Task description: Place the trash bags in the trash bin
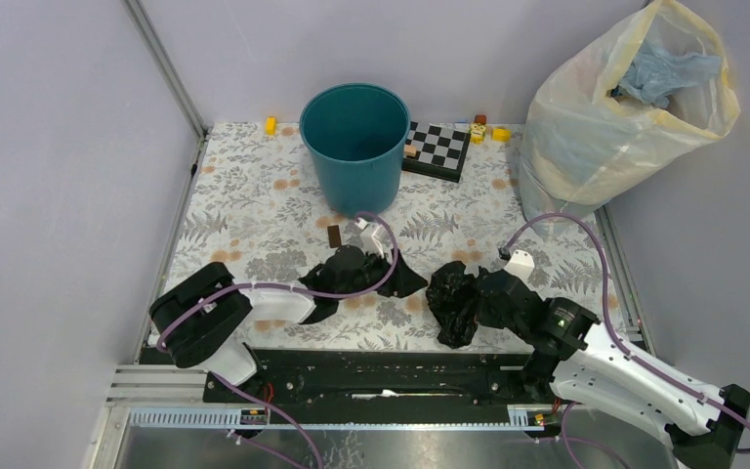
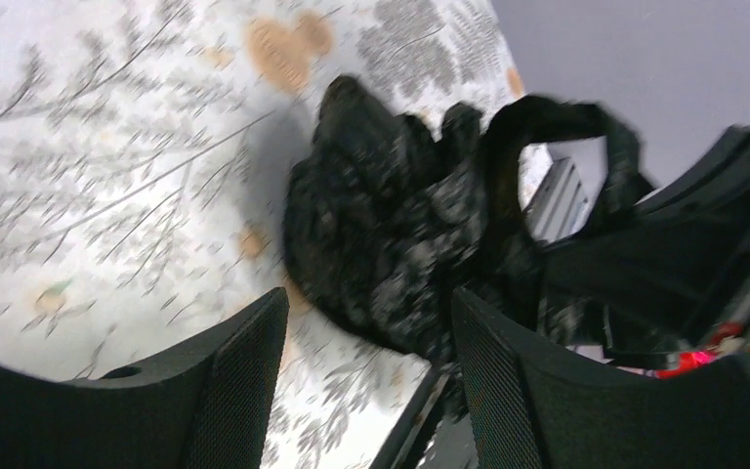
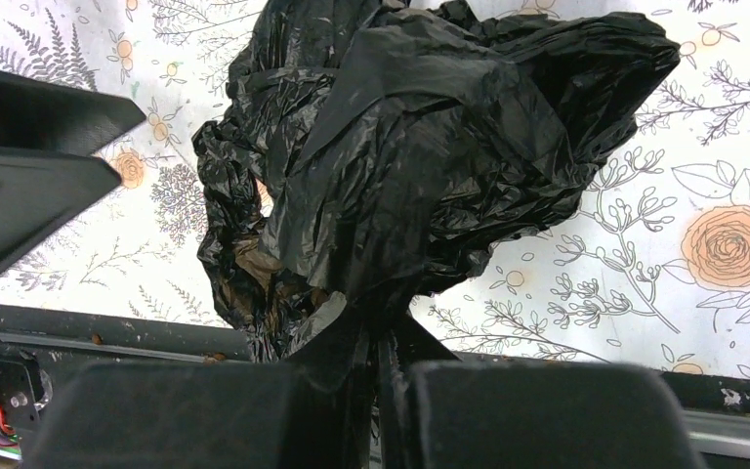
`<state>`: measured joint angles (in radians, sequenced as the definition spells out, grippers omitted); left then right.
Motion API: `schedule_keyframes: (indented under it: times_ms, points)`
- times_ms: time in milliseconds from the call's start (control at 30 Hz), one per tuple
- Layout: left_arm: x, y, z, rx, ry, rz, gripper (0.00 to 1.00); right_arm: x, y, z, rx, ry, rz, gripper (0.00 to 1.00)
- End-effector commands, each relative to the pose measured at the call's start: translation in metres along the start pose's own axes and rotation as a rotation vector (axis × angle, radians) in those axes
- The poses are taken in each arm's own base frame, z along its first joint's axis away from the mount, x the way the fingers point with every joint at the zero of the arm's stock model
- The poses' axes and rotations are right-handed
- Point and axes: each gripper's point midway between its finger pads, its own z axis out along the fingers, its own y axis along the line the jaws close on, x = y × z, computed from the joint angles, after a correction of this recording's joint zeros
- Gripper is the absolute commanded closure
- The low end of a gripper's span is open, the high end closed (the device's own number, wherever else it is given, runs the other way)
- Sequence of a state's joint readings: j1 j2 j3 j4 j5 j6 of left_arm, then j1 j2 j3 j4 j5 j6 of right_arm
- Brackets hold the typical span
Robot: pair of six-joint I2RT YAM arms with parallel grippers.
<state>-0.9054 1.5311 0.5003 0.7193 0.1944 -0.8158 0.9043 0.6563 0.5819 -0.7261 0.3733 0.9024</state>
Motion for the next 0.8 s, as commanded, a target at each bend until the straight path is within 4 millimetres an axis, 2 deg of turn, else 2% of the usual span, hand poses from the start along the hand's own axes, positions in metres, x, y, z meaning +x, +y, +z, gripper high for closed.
schedule_keyframes:
  times_ms: [0,167,533,633,767]
  points:
    - [-0.022,-0.038,0.015,0.067,-0.028,0.036,0.35,0.005,-0.003,0.0,0.011,0.011,0.049,0.97]
    - [-0.014,-0.038,0.026,0.025,0.003,0.035,0.35,0.004,-0.001,-0.002,-0.008,0.005,0.05,0.98]
    - [0.006,-0.023,0.045,-0.06,0.076,0.031,0.35,-0.001,0.0,-0.006,-0.016,-0.014,0.055,0.98]
    - [0.009,-0.034,0.05,0.013,0.088,0.035,0.35,-0.001,-0.001,-0.006,-0.012,-0.015,0.056,0.98]
    - [-0.001,-0.053,0.051,0.088,0.059,0.046,0.35,-0.002,-0.002,-0.006,-0.009,-0.021,0.061,0.98]
